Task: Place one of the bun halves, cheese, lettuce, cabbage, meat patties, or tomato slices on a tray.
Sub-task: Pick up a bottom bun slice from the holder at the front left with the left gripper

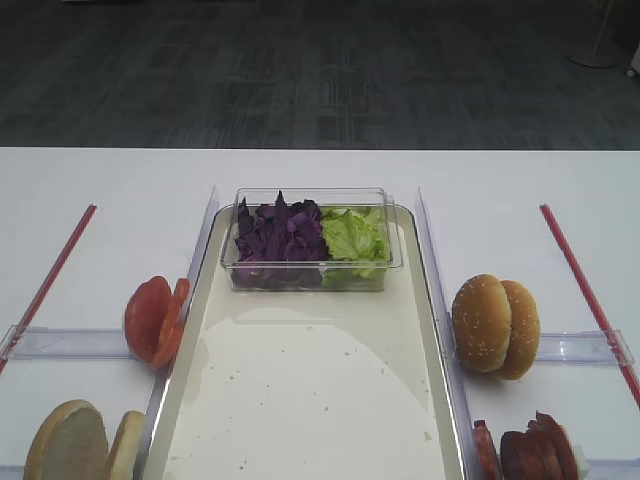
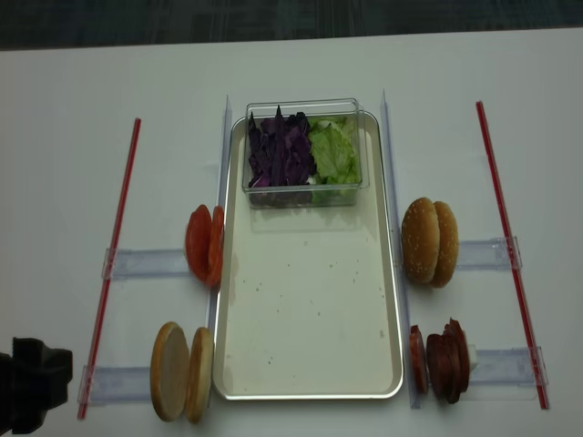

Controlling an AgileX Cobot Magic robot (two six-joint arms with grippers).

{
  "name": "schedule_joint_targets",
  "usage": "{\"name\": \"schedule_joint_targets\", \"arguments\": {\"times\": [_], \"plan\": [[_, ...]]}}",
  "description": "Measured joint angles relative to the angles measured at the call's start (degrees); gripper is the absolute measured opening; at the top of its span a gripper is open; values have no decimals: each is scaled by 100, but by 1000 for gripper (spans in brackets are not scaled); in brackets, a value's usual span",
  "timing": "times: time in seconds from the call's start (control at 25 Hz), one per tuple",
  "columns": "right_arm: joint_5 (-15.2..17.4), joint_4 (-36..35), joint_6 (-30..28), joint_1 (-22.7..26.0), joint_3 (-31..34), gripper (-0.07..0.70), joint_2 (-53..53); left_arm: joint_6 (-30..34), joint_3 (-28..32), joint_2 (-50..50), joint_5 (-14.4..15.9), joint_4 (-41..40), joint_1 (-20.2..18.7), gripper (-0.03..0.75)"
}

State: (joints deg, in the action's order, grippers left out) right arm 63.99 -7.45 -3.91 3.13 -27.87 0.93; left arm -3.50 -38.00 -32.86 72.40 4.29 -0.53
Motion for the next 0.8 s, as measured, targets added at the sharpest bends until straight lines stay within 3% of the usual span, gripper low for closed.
{"name": "schedule_joint_targets", "arguments": {"times": [0.48, 0.8], "plan": [[0, 0, 0, 0, 0, 481, 0, 290, 0, -1671, -111, -34, 0, 465], [0, 0, 0, 0, 0, 481, 0, 301, -10, -2280, -178, -275, 0, 465]]}}
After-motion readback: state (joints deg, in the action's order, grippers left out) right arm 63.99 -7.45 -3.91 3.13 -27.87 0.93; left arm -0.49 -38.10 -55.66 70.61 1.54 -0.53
